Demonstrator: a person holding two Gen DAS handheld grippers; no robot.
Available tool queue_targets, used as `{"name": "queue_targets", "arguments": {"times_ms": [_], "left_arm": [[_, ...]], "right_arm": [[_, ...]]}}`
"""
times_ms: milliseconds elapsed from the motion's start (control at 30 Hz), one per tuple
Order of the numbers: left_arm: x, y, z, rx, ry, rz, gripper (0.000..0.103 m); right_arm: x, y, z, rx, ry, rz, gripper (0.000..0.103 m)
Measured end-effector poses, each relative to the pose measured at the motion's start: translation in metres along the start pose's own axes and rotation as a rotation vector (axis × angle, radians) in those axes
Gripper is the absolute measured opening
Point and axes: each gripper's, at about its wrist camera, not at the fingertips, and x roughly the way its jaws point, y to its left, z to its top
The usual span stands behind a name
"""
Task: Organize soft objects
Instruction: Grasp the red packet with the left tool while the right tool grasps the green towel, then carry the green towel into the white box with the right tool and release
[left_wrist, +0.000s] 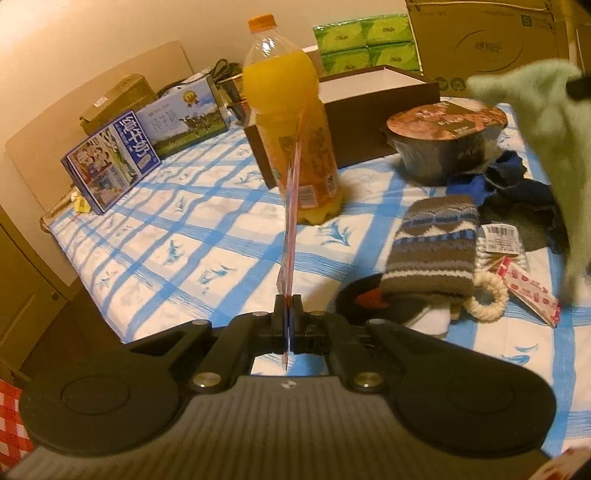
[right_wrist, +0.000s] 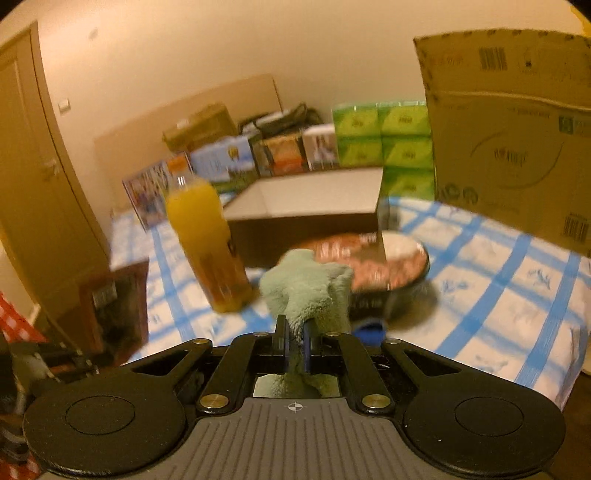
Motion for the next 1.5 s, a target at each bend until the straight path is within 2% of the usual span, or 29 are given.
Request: {"name": "queue_targets", "arguments": {"times_ms": [333, 567, 833, 1100, 1500], "left_arm": [[0.0, 0.033, 0.009, -0.003, -0.017, 0.06, 0.002], [0.012, 0.058, 0.028, -0.009, -0.037, 0.095, 0.002], [0.035, 0.084, 0.056, 0.011, -0.065, 0.105, 0.002], [0.069, 0.113, 0.097, 0.028, -0.101, 0.102, 0.002], [0.133, 0.142, 0.189, 0.089, -0.205, 0.04, 0.002]], "right_arm": [[0.0, 0.004, 0.034, -0.002, -0.003, 0.066, 0.007], [0.019, 0.011, 0.055, -0.022, 0.012, 0.114, 0.007], [0.049, 0.016, 0.098, -0.062, -0.008, 0.131, 0.007], [0.093, 0.02, 0.154, -0.11, -0.064, 0.13, 0.007], [0.185, 0.011, 0.235, -0.136, -0.169, 0.093, 0.007]]}}
